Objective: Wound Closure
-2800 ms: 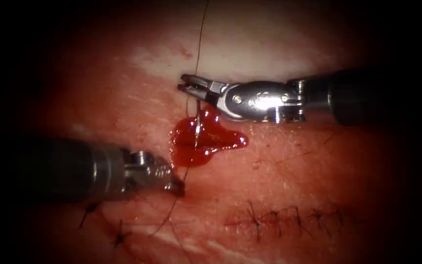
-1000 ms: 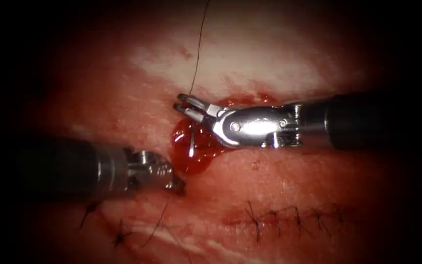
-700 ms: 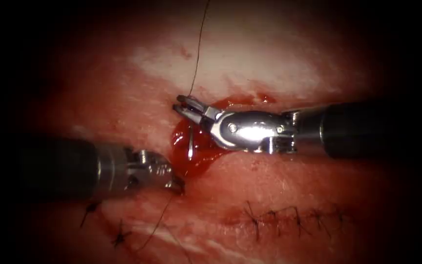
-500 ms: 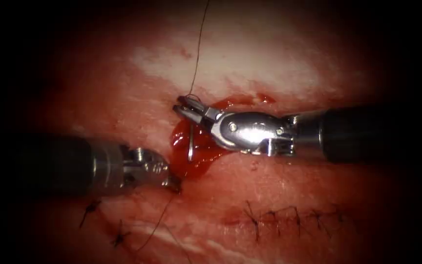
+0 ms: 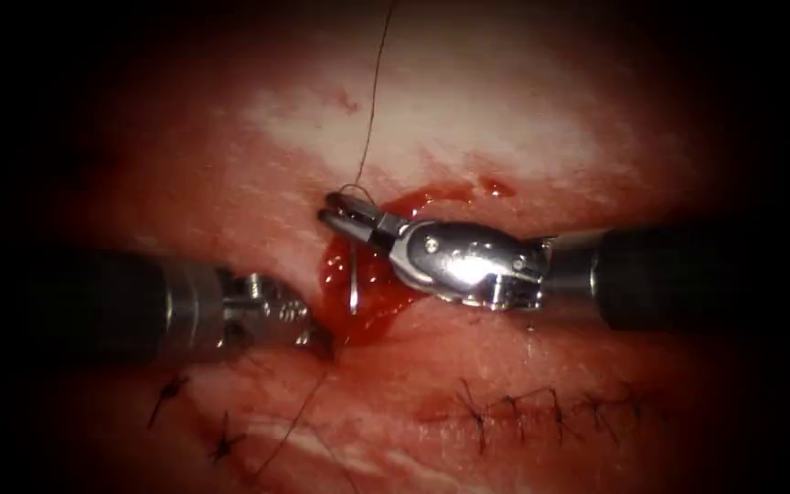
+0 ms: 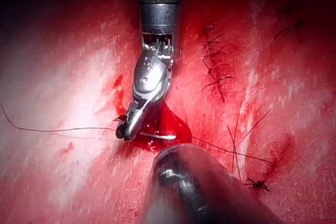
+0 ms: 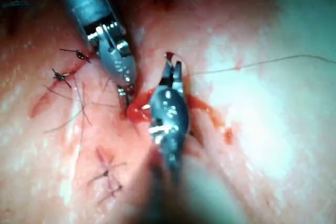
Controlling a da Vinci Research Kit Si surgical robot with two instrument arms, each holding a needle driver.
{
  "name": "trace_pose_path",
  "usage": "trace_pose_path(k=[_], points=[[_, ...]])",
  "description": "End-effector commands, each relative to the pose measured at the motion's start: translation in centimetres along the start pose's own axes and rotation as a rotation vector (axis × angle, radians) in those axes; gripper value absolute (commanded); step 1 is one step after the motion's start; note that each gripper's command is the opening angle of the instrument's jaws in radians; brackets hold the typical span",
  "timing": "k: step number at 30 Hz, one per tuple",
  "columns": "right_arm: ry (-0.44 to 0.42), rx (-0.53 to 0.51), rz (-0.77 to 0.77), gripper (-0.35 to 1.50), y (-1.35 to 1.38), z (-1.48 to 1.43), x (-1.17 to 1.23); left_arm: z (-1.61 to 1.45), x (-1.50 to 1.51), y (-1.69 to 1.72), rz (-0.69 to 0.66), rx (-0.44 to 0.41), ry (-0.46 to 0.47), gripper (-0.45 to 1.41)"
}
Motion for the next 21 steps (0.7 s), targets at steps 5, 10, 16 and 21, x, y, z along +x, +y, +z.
trace_pose_path(k=[5,10,16,21], points=[[-0.020,0.031,0.001,-0.35,-0.19,0.04,-0.09,0.08,0.01,0.01,-0.004,0.000,-0.001,-0.13],[-0.040,0.052,0.004,-0.35,-0.27,0.02,-0.10,0.08,0.01,0.01,-0.004,0.000,-0.001,-0.13],[-0.061,0.069,0.037,-0.35,-0.34,-0.08,-0.10,0.08,0.01,0.00,-0.003,0.002,-0.001,-0.13],[-0.096,0.074,0.122,-0.35,-0.31,-0.11,-0.14,0.08,0.01,-0.01,-0.002,0.002,-0.001,-0.13]])
